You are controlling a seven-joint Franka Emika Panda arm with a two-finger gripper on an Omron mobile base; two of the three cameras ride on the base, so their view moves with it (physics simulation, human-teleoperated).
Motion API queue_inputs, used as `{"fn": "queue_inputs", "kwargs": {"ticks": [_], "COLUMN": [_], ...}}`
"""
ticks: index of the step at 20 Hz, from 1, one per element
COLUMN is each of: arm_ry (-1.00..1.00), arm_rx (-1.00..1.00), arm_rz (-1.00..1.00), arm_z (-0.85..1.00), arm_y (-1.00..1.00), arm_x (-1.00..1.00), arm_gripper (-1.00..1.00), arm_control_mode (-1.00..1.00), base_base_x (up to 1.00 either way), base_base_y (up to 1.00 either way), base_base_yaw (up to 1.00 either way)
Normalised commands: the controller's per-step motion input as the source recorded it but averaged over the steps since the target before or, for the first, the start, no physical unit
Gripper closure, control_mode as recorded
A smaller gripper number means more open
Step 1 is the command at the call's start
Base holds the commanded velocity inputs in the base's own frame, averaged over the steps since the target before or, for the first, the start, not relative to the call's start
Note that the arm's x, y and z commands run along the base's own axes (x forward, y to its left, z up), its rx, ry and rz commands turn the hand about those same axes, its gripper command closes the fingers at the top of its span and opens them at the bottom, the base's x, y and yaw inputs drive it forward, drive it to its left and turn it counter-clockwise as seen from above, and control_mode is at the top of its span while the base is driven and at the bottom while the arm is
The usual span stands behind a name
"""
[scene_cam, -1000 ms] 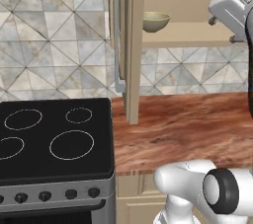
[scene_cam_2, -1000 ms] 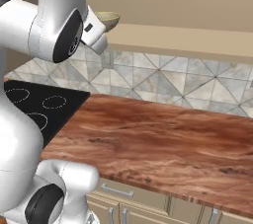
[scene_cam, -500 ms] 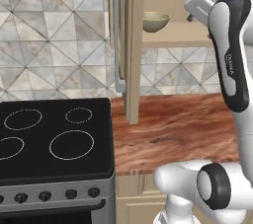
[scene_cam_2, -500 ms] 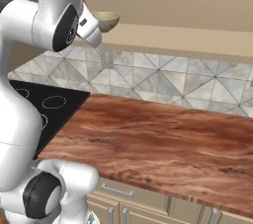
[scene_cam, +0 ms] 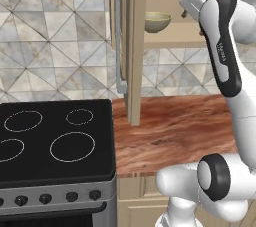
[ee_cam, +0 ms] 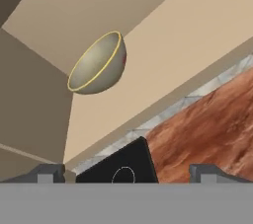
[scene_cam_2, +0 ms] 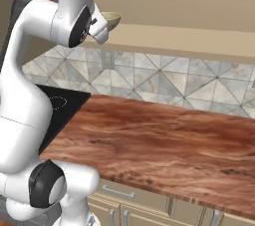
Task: Take the smaller bowl and place it next to the appetizer plate on the dining counter , and place the larger bowl next to the plate with cooked food.
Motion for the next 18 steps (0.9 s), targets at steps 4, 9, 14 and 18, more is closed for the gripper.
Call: {"fn": "queue_inputs", "kwargs": {"ticks": [4, 9, 14, 18], "arm_ry": [-0.02, -0.05, 0.05, 0.1], "arm_rx": [0.17, 0.16, 0.02, 0.0], "arm_rz": [0.0, -0.01, -0.02, 0.0], "arm_z": [-0.01, -0.06, -0.08, -0.03], "arm_y": [-0.04, 0.0, 0.0, 0.0], "arm_x": [0.11, 0.18, 0.6, 0.71], "arm_gripper": [-1.0, -1.0, -1.0, -1.0], "arm_control_mode": [-1.0, -1.0, -1.0, -1.0], "base_base_x": [0.0, 0.0, 0.0, 0.0], "base_base_y": [0.0, 0.0, 0.0, 0.0], "base_base_yaw": [0.0, 0.0, 0.0, 0.0]}}
